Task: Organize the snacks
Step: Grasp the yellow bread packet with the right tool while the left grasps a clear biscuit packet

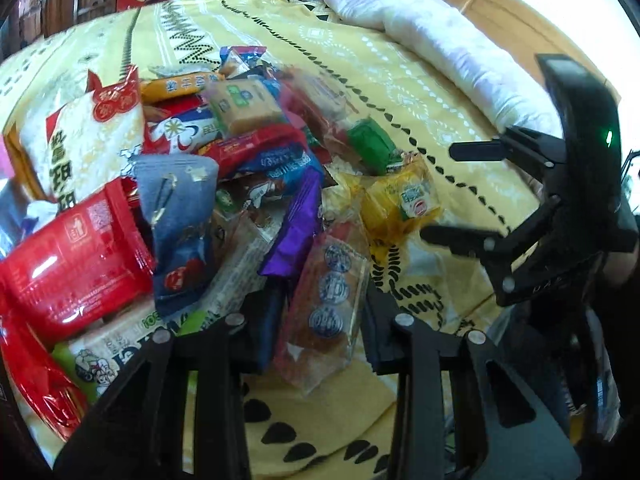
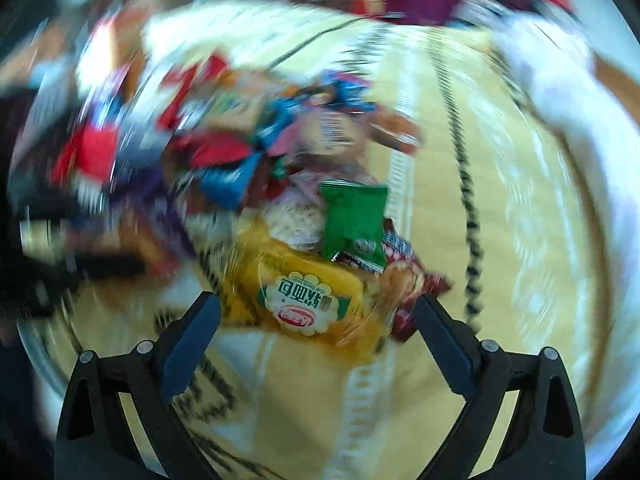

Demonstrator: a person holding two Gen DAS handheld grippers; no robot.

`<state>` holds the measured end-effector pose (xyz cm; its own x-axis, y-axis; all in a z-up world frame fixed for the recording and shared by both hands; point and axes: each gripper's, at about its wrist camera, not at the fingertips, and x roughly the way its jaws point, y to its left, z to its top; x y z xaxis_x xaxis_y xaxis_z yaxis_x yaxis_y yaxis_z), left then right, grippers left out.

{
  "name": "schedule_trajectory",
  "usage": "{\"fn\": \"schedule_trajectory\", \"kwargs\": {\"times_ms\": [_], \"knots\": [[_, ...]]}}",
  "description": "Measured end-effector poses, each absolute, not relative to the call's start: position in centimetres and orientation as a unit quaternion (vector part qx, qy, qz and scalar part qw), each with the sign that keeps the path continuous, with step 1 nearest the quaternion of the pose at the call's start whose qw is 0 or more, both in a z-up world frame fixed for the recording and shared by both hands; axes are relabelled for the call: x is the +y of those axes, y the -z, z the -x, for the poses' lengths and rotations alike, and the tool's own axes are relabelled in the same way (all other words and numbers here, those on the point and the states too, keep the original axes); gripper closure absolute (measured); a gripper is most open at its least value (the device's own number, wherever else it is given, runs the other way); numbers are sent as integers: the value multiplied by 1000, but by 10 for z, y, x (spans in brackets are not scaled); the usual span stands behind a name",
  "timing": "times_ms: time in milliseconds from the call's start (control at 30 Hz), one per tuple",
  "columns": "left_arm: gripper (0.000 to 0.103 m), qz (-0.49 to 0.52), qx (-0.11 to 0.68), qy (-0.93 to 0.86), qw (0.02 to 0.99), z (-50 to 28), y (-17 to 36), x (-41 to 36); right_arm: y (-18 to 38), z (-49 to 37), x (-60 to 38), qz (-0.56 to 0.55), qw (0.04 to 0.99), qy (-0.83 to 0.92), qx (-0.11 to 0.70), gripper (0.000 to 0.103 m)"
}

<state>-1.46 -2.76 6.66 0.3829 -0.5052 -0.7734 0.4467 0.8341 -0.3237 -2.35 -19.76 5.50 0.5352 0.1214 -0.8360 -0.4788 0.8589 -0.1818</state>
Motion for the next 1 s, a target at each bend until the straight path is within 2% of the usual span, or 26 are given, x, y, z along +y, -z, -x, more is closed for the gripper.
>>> {"fn": "schedule_trajectory", "kwargs": {"times_ms": [133,200,267,300,333,367,467,600,667,733,767,867,1000], "knots": [[63,47,487,284,824,10,-55,-21,-42,7,-184,285,802,-227,474,5],[62,52,487,288,823,9,-52,-17,-26,-1,-182,311,785,-231,483,10],[51,50,478,276,832,15,-62,-13,-13,-6,-185,313,783,-228,487,12],[39,52,463,271,842,20,-69,-9,-14,-6,-188,302,786,-231,488,16],[30,65,440,273,853,27,-77,-2,-18,-6,-192,284,791,-233,489,27],[29,74,432,273,856,31,-81,2,-24,-5,-197,250,800,-239,490,32],[30,80,426,282,856,41,-84,8,-37,4,-208,182,817,-247,488,38],[32,69,454,291,840,38,-68,-1,-39,18,-211,130,814,-259,503,39],[46,64,460,296,835,37,-61,-7,-36,23,-209,133,812,-256,507,39],[64,49,462,290,836,35,-59,-14,-33,26,-205,141,812,-255,505,37],[66,47,464,290,836,34,-57,-17,-33,30,-199,147,812,-256,503,36],[67,39,466,284,837,27,-50,-24,-29,29,-189,175,803,-269,502,25],[67,36,460,274,844,22,-47,-30,-14,23,-184,186,802,-265,502,26]]}}
